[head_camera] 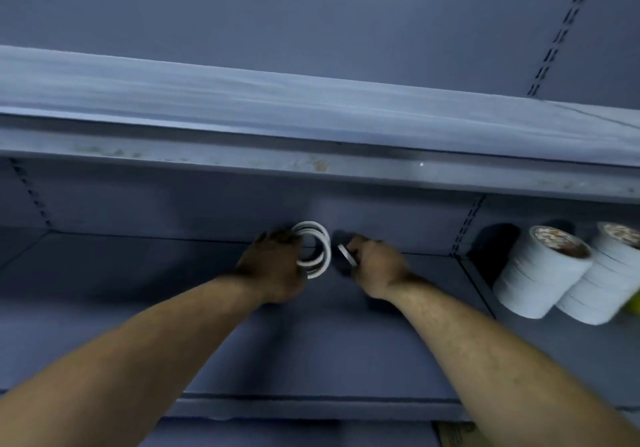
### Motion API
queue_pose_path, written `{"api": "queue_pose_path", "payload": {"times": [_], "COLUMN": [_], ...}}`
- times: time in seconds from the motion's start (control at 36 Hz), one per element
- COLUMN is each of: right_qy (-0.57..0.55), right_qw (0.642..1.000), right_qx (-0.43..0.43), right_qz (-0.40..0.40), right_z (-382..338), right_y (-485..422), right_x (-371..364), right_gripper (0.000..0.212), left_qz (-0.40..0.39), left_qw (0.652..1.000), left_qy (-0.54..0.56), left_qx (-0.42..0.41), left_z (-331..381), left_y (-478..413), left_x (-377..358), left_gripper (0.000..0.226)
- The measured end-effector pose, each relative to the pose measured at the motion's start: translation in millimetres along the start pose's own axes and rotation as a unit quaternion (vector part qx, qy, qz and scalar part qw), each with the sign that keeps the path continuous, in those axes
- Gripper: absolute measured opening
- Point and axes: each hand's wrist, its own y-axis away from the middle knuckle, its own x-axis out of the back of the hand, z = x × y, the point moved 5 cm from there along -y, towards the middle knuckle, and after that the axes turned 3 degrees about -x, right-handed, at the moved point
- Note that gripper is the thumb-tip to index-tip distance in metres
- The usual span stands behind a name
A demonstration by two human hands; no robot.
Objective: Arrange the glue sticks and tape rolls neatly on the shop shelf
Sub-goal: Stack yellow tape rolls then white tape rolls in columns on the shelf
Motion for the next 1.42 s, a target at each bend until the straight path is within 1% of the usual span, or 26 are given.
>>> {"api": "queue_pose_path", "payload": {"times": [0.08,0.14,0.22,0.33,0.42,0.47,0.53,0.58,0.64,0.72,0.83,1.03,1.14,1.33,1.42], "right_qy": [0.069,0.082,0.107,0.159,0.175,0.169,0.169,0.174,0.186,0.196,0.200,0.196,0.199,0.200,0.201], "right_qw": [0.997,0.995,0.989,0.974,0.968,0.968,0.968,0.966,0.964,0.964,0.964,0.967,0.969,0.970,0.971], "right_qx": [-0.020,-0.055,-0.083,-0.115,-0.109,-0.109,-0.112,-0.113,-0.107,-0.091,-0.076,-0.064,-0.064,-0.060,-0.054], "right_qz": [-0.001,-0.023,-0.062,-0.116,-0.143,-0.148,-0.150,-0.155,-0.157,-0.156,-0.158,-0.148,-0.133,-0.123,-0.122], "right_z": [6,11,17,20,17,16,15,14,12,10,9,9,9,7,4], "right_y": [8,11,13,17,21,19,17,16,16,15,15,12,10,11,14], "right_x": [3,-3,-12,-23,-30,-33,-33,-31,-30,-28,-26,-23,-21,-18,-17], "right_gripper": [0.034,0.032,0.022,0.040,0.049,0.050,0.046,0.040,0.037,0.034,0.026,0.027,0.027,0.026,0.027], "left_qz": [0.023,0.033,-0.001,-0.057,-0.071,-0.061,-0.046,-0.041,-0.033,-0.042,-0.077,-0.085,-0.072,-0.029,-0.007], "left_qw": [0.999,0.996,0.992,0.979,0.970,0.964,0.959,0.954,0.954,0.964,0.978,0.976,0.980,0.987,0.987], "left_qy": [-0.013,-0.015,-0.038,-0.117,-0.151,-0.166,-0.190,-0.208,-0.212,-0.185,-0.122,-0.147,-0.132,-0.092,-0.082], "left_qx": [-0.045,-0.086,-0.120,-0.154,-0.179,-0.197,-0.206,-0.210,-0.210,-0.185,-0.150,-0.136,-0.132,-0.126,-0.141], "left_z": [0,1,1,2,4,10,19,28,32,29,26,28,27,26,23], "left_y": [-8,-11,-13,-13,-10,-9,-8,-6,-4,-4,-6,-9,-9,-11,-14], "left_x": [-5,-11,-26,-37,-40,-40,-36,-36,-37,-37,-43,-43,-42,-31,-30], "left_gripper": [0.048,0.046,0.035,0.036,0.031,0.028,0.032,0.041,0.046,0.047,0.047,0.046,0.047,0.040,0.038]}}
